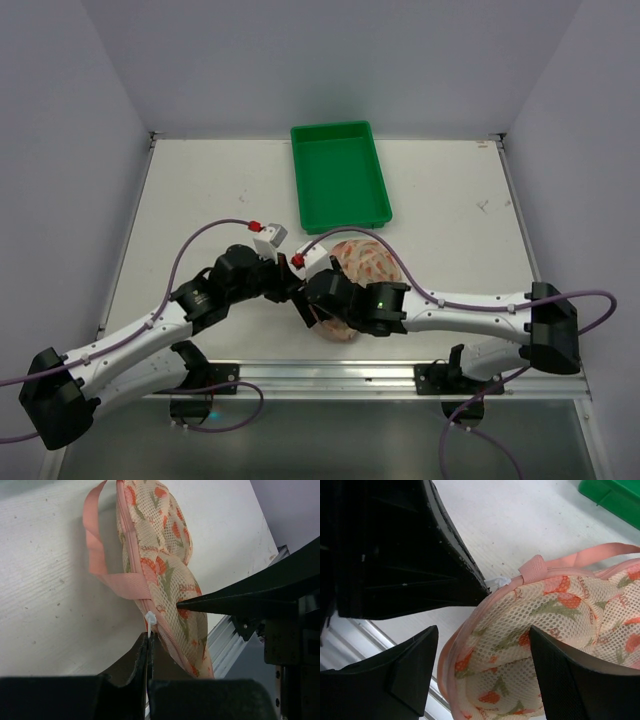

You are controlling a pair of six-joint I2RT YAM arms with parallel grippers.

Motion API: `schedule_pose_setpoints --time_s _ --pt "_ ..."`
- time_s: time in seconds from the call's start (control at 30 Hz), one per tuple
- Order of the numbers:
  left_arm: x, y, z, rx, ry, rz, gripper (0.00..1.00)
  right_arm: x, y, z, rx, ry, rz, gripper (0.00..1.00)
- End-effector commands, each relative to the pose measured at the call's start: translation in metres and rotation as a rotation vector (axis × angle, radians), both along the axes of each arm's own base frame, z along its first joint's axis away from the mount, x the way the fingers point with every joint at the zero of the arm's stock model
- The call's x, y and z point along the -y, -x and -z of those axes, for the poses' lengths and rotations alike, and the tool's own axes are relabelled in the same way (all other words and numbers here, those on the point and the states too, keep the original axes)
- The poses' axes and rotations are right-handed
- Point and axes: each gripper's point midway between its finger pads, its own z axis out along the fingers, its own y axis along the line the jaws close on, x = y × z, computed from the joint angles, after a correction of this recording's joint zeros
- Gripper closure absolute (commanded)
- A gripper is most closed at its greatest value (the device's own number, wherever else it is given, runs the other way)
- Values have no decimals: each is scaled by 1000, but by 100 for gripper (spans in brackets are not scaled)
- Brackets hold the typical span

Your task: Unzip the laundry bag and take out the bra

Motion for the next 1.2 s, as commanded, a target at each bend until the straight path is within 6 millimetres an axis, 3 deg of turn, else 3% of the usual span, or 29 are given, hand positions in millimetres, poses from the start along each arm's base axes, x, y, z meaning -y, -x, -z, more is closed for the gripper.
schedule_pose_setpoints --time_s 0.0,0.13,0.17,0.27,0.3,0.37,0.43,0.47,0.57,0.6,0.63,0.7,0.73,0.83,0.9,0.93,0.97,1.07,1.17 --pt "13 -1 -34 49 91 30 100 -8 -16 -11 73 -22 97 25" --pt "16 1 -47 66 117 47 100 15 -28 3 84 69 269 35" --pt "16 1 -49 68 123 48 100 30 -31 8 97 125 313 50" --pt "15 1 -56 86 134 42 100 38 -28 13 76 141 342 74" --pt "14 1 -58 91 134 39 100 40 -26 15 69 149 335 88" --pt "10 -3 -55 99 110 14 100 47 -20 13 52 126 315 100" --pt "6 -6 -52 99 80 -3 100 51 -7 19 7 116 239 100" --pt "3 -10 -49 106 60 -28 100 52 -2 6 -1 55 205 100" --pt "-1 -15 -43 108 30 -57 100 56 17 6 -43 -1 90 100" --pt "-1 -17 -41 106 24 -64 100 59 21 -10 -32 -68 61 100" --pt "-2 -18 -40 106 18 -68 100 64 29 -4 -52 -72 22 100" --pt "-3 -21 -34 99 -2 -81 100 71 35 -19 -36 -140 -17 100" --pt "-4 -21 -32 95 -9 -85 100 75 41 -15 -48 -144 -45 100" --pt "-4 -22 -27 88 -22 -91 100 83 47 -17 -46 -152 -83 94" --pt "-4 -23 -25 84 -28 -90 100 87 48 -13 -50 -135 -85 83" --pt "-3 -23 -25 84 -26 -88 100 87 48 -15 -52 -133 -84 74" --pt "-3 -22 -24 79 -29 -81 100 86 49 -16 -55 -135 -85 57" --pt "0 -19 -24 70 -22 -63 100 75 48 -32 -50 -167 -95 32" --pt "2 -16 -24 60 -13 -53 100 62 43 -52 -32 -197 -93 20"
